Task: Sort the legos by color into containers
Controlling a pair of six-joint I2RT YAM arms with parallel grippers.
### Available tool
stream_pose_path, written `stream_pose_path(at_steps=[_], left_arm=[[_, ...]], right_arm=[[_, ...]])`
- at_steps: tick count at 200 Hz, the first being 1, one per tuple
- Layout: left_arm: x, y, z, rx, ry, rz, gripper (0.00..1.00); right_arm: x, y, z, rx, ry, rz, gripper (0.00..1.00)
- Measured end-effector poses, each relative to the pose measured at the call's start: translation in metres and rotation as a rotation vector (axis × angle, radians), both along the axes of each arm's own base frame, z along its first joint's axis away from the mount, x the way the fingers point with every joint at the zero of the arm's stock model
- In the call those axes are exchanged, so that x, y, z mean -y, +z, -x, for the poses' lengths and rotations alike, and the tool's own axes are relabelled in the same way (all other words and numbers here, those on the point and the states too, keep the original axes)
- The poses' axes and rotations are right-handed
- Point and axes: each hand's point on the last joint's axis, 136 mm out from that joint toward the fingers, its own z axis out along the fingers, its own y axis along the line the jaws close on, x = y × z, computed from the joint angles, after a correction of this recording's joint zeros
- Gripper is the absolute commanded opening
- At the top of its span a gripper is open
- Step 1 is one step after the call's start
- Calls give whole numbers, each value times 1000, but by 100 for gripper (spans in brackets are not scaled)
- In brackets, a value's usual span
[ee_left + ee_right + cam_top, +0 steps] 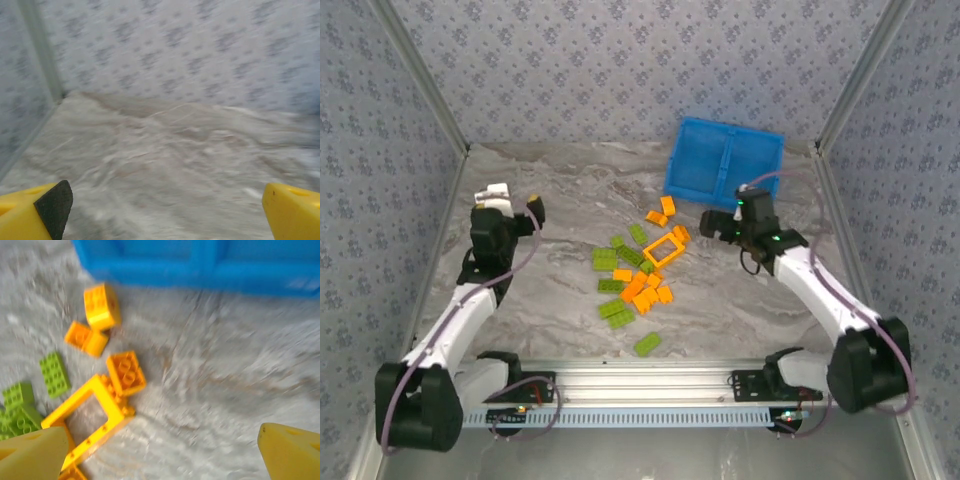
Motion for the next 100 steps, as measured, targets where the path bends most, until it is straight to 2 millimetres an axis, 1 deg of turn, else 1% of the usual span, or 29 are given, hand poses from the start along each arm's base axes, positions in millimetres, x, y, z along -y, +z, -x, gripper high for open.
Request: stream_pose_path(at_steps=[16, 19, 28, 39, 51, 59, 69, 78, 87, 100], left_arm=[[40, 29, 14, -1, -151, 13, 99], [50, 35, 19, 0, -196, 8, 99], [74, 50, 32, -1, -305, -10, 99], [99, 64, 50, -12, -441, -52, 99], [117, 76, 67, -27, -561, -111, 99], [124, 79, 77, -40, -620, -150, 99], [130, 79, 87, -58, -685, -200, 99], [132, 70, 94, -84, -731, -242, 99], [133, 55, 100, -128, -771, -280, 99], [134, 29, 106, -194, -815, -313, 99]], right_arm=[[-23, -18, 2, -86, 29, 15, 100], [-28, -22, 3, -104, 31, 17, 100], [-39, -30, 4, -141, 28, 21, 100], [-52, -41, 7, -188, 11, 16, 100], [-64, -53, 9, -235, -12, 12, 100], [-72, -61, 11, -264, -27, 13, 100], [-79, -71, 11, -295, -46, 21, 100], [-85, -81, 12, -318, -64, 30, 100], [-88, -89, 12, -336, -82, 39, 99], [-93, -95, 11, -351, -110, 45, 92]])
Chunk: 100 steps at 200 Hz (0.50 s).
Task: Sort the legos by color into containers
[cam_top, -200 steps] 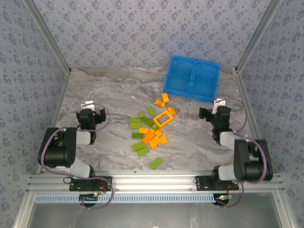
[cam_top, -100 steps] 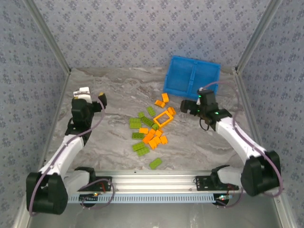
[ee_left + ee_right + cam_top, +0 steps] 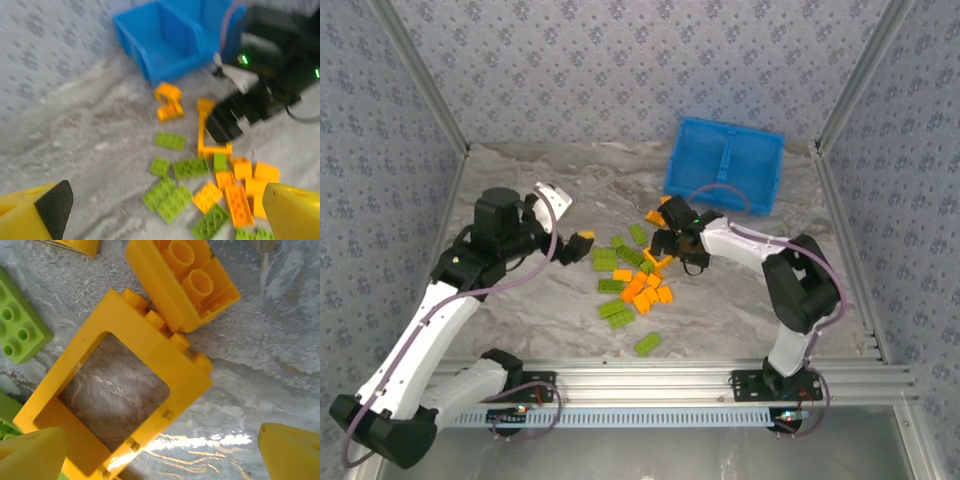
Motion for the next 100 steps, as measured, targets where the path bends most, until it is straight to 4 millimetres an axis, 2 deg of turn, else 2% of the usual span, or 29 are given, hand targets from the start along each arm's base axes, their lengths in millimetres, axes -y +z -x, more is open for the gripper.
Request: stream_pose_path(at_steps=[25, 42, 64, 81, 100], left_arm=[[7, -50, 17, -94, -104, -64, 99], [17, -68, 31, -123, -184, -79, 99], [23, -75, 45, -95, -246, -88, 99], [22, -72, 49, -42, -254, -88, 99], [18, -67, 48, 21, -239, -86, 99]], right_arm=[[0, -5, 0, -4, -39, 14, 66], [1, -5, -1, 1, -74, 13, 51], [1, -7, -3, 3, -83, 12, 33], [1, -9, -3, 4, -96, 5, 21], [1, -10, -3, 5, -96, 5, 19]])
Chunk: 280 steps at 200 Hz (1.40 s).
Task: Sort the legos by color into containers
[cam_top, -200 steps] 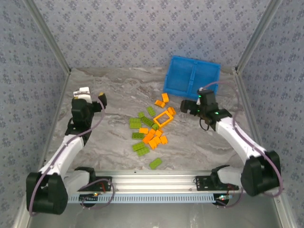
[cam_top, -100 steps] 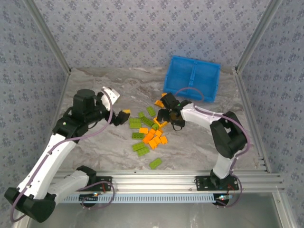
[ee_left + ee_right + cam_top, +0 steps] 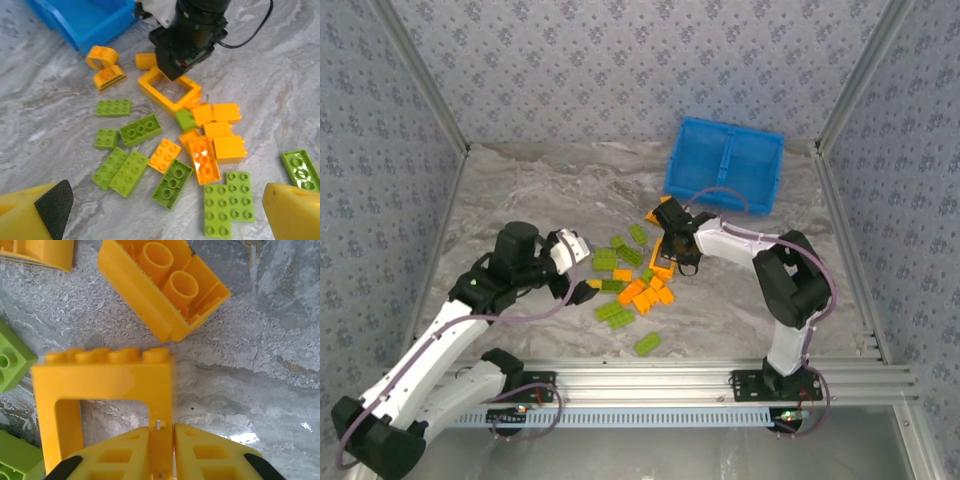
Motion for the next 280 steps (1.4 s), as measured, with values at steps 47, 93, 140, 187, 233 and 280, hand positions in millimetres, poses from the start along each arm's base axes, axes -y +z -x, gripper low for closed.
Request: stream_pose_path(at_steps=[47, 93, 140, 187, 233, 280], left_arm=[[-4, 8, -5, 70, 24, 2, 99], [-5, 9, -7, 84, 30, 1, 99], [-2, 10, -5, 80, 14, 11, 99], [-1, 11, -4, 76, 4, 18, 99], [3, 21, 4, 88, -23, 66, 99], [5, 30, 7, 107, -37, 99, 99]], right_arm=[[5, 2, 2, 17, -10, -14, 8], [21, 14, 17, 42, 7, 10, 8], [33, 91, 11, 230, 47, -6, 5], [97, 182, -50, 469, -15, 176, 5], [202, 190, -130, 463, -221, 310, 4], [243, 123, -190, 316, -275, 281, 3]])
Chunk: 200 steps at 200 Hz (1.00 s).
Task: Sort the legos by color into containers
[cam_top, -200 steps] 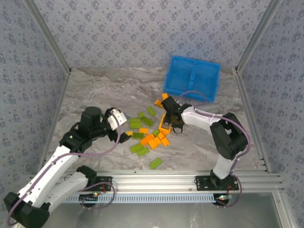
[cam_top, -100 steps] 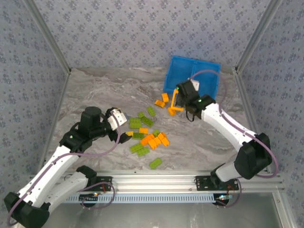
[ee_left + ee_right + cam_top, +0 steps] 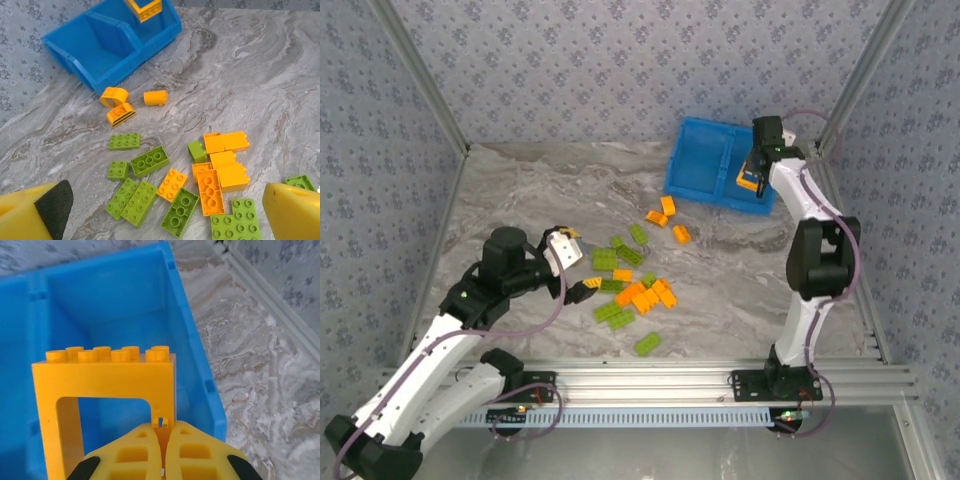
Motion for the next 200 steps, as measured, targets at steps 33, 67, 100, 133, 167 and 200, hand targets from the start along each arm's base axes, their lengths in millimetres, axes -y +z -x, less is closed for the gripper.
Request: stream_pose_path(at_steps=[33, 67, 100, 133, 167, 200], left_arm=[[0, -2, 0, -2, 0, -2, 99], [0, -3, 0, -3, 1, -3, 99], [0, -5, 0, -8, 1, -6, 99], [0, -9, -2, -19, 4, -15, 99], [0, -12, -5, -27, 11, -24, 99], [1, -15, -7, -36, 14, -31, 99]], right_arm=[[-2, -29, -38, -62, 18, -24, 13], [-6, -40, -47, -108, 36, -31, 43], [-6, -36, -41, -128, 40, -27, 45], [-10, -20, -12, -131, 52, -29, 46], [-46, 15, 32, -56, 159, -57, 50], [-143, 15, 67, -33, 451, -58, 55]])
